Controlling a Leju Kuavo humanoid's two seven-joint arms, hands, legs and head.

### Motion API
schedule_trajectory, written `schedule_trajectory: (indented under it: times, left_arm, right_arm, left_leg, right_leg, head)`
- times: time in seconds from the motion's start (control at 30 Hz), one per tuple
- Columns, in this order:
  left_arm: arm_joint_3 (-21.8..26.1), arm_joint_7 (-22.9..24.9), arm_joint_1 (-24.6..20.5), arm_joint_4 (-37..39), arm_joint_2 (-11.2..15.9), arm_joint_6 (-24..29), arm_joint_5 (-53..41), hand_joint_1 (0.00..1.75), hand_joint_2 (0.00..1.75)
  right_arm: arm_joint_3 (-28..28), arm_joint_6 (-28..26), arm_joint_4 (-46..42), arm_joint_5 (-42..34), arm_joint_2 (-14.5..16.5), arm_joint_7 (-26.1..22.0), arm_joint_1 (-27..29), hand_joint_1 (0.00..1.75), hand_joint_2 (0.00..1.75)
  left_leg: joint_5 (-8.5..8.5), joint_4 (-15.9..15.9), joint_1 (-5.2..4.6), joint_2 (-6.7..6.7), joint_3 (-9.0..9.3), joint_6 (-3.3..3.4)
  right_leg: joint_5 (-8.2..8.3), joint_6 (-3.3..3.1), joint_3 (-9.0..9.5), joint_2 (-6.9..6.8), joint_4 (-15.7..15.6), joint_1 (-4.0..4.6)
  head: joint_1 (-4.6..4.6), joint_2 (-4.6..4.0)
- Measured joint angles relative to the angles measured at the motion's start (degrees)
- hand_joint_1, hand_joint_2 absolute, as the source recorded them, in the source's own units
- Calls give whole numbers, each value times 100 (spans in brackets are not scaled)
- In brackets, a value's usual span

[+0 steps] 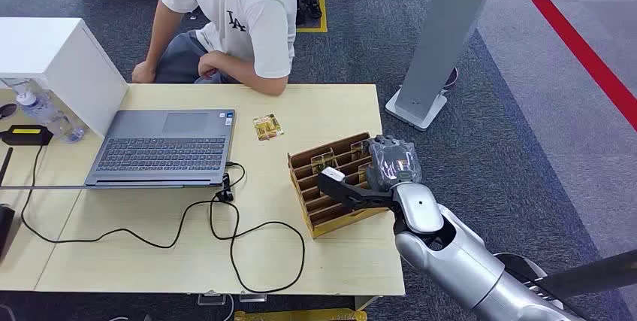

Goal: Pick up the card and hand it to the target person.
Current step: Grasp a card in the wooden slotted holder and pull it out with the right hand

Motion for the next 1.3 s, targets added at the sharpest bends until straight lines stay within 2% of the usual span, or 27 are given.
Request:
schedule_trajectory:
  times: [0.3, 0.43, 0.73, 1.03, 1.3]
  left_arm:
    - [0, 0, -3, 0, -2, -1, 0, 0, 0]
    - [0, 0, -5, 0, -7, -1, 0, 0, 0]
    - [-1, 0, -7, 0, -11, 0, 0, 0, 0]
    - [-2, 0, -9, 0, -11, 1, 0, 0, 0]
    - [-2, 0, -9, 0, -11, 1, 0, 0, 0]
  right_arm:
    - [12, 134, 108, -104, 13, -21, -9, 60, 175]
    - [23, 130, 238, -161, 37, -67, -20, 65, 175]
    - [39, 96, 455, -216, 62, -122, -45, 83, 175]
    - [39, 62, 560, -236, 77, -127, -81, 125, 175]
    - [39, 60, 560, -238, 82, -127, -83, 133, 175]
  left_leg:
    - [0, 0, 0, 0, 0, 0]
    - [0, 0, 0, 0, 0, 0]
    - [0, 0, 0, 0, 0, 0]
    - [0, 0, 0, 0, 1, 0]
    - [0, 0, 0, 0, 2, 0]
  right_leg:
    - [0, 0, 0, 0, 0, 0]
    - [0, 0, 0, 0, 0, 0]
    - [0, 0, 0, 0, 0, 0]
    - [0, 0, 0, 0, 0, 0]
    - [0, 0, 0, 1, 0, 0]
  head:
    - [0, 0]
    - [-1, 0]
    - [-1, 0]
    - [-1, 0]
    - [0, 0]
